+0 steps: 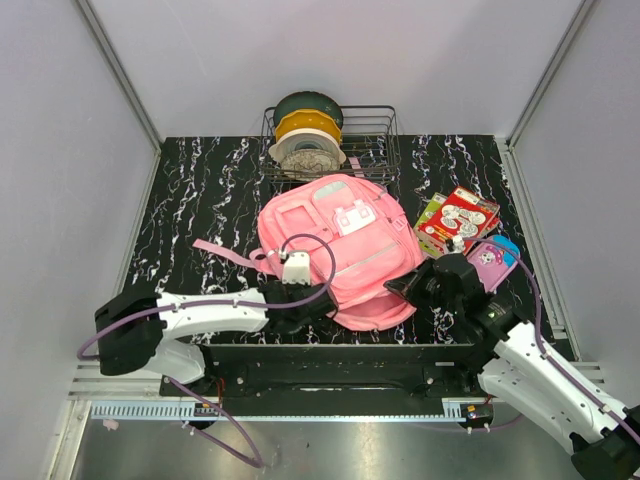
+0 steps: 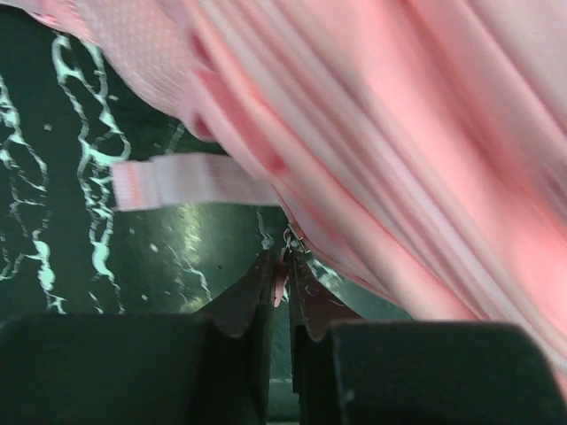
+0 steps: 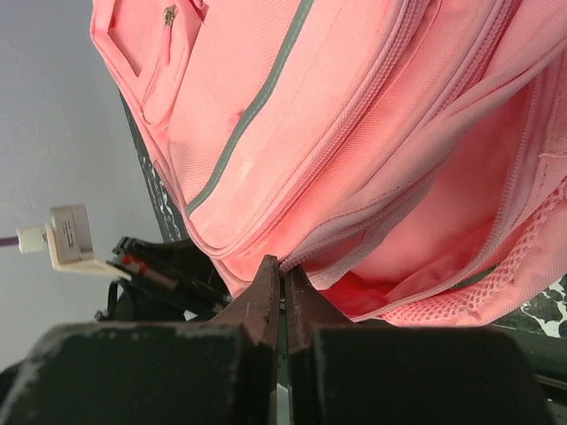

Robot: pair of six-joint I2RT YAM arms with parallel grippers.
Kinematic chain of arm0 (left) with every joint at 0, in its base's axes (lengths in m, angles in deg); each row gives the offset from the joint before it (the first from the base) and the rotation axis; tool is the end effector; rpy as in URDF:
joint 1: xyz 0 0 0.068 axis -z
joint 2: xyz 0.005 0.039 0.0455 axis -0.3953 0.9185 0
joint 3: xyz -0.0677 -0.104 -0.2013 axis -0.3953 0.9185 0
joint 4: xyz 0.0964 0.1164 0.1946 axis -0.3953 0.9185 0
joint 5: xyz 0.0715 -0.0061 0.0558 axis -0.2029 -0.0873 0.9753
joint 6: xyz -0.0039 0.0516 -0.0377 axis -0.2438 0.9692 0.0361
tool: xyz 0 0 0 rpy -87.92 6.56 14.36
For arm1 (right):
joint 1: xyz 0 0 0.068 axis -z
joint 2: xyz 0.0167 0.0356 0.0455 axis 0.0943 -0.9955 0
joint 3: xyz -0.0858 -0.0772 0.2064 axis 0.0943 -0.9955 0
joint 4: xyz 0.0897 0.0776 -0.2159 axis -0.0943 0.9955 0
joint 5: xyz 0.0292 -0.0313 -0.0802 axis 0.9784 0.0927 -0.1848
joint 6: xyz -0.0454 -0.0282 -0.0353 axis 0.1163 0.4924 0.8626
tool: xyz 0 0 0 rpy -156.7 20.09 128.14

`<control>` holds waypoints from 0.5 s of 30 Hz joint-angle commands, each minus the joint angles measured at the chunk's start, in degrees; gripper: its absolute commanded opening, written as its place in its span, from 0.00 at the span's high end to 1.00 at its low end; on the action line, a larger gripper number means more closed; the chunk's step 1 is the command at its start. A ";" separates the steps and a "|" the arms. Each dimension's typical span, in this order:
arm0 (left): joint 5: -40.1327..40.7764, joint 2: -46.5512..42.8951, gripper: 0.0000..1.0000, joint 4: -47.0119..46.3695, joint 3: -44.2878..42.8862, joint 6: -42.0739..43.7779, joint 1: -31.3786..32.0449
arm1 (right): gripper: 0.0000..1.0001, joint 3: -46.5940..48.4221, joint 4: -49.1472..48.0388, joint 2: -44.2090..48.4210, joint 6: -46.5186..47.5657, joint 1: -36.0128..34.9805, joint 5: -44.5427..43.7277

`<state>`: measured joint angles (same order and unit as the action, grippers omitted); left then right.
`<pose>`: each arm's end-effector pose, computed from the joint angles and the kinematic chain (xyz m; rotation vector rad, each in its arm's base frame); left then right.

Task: Pack the student bag
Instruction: Unzip the student bag at the center of the board.

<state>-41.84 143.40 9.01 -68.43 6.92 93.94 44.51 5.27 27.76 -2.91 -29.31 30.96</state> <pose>0.1095 -0.2180 0.1505 0.0015 2.4015 -0.0401 0.1466 0.1040 0.2108 0.6328 2.2722 1.0106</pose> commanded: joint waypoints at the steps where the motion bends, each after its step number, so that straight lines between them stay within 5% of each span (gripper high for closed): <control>1: 1.67 -4.89 1.00 2.23 2.58 4.32 -5.79 | 1.00 4.69 -1.70 1.68 2.22 1.50 -8.13; 4: 0.01 -8.06 0.86 -1.64 1.70 8.54 -5.79 | 1.00 5.66 -3.53 -0.68 4.15 1.50 -5.59; 6: -0.88 -9.29 0.55 -2.89 0.65 11.35 -4.83 | 1.00 6.27 -5.30 -2.97 5.12 1.50 -2.78; 9: -1.32 -11.14 0.26 -2.80 -2.24 14.34 -2.54 | 1.00 7.24 -8.55 -7.00 6.09 1.41 0.57; 15: -1.76 -17.37 0.13 1.33 -9.01 19.08 0.54 | 1.00 10.49 -9.70 -10.97 6.36 1.50 -0.74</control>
<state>-43.33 131.47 9.75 -71.03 20.56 93.13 49.58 2.10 18.19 1.85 -28.61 32.84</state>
